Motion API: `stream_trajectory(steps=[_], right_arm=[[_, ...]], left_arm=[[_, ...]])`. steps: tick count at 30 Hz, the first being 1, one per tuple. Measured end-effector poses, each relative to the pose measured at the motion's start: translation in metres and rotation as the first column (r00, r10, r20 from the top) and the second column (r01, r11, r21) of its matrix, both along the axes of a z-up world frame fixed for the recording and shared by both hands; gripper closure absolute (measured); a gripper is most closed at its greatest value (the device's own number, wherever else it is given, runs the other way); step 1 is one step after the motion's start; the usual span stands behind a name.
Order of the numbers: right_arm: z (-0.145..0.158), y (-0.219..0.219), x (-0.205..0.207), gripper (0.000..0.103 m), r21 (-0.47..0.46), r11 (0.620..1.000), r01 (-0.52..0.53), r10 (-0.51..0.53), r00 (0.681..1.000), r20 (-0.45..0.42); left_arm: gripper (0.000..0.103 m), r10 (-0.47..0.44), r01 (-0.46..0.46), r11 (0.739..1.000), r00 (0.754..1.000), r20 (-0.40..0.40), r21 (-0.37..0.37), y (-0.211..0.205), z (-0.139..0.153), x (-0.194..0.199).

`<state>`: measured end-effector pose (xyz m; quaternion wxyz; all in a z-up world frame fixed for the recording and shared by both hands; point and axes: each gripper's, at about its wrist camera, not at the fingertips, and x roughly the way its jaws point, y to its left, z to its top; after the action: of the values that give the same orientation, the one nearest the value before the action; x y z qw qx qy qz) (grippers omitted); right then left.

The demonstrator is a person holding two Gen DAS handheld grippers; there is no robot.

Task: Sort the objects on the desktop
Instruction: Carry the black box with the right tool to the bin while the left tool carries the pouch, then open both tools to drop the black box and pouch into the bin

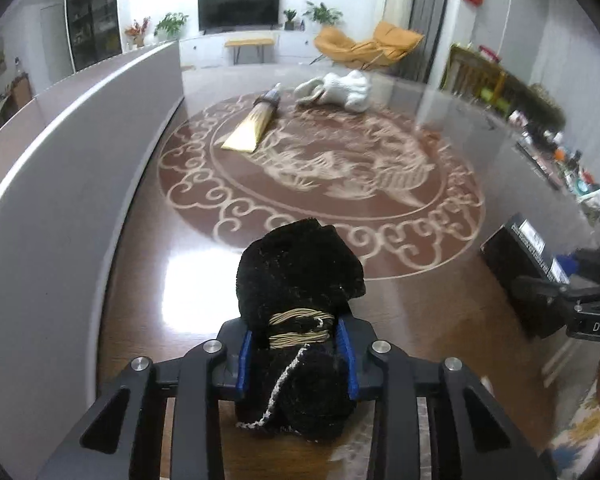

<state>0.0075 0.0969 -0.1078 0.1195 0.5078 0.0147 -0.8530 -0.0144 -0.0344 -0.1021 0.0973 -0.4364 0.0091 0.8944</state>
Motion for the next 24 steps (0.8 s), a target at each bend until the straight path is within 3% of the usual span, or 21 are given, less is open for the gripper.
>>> stream_trajectory(steps=[4,12,18,24], right_arm=[[0.007,0.025,0.012,0.044,-0.149,0.987,0.063,-0.06,0.998,0.025],[0.057,0.021,0.005,0.044,-0.264,0.963,0.054,-0.06,0.998,-0.016],[0.112,-0.035,-0.017,0.044,-0.348,0.936,-0.042,0.015,0.997,-0.079],[0.159,-0.156,-0.046,0.044,-0.408,0.883,-0.232,0.189,0.971,-0.144]], left_arm=[[0.07,-0.016,0.018,0.998,1.0,-0.027,0.066,0.006,0.015,0.013],[0.07,0.0,0.021,0.98,0.994,-0.107,0.197,-0.014,0.082,0.027],[0.069,0.092,-0.051,0.968,0.983,-0.159,0.244,-0.087,0.136,0.031],[0.069,0.27,-0.246,0.957,0.948,-0.167,0.151,-0.196,0.156,0.026]])
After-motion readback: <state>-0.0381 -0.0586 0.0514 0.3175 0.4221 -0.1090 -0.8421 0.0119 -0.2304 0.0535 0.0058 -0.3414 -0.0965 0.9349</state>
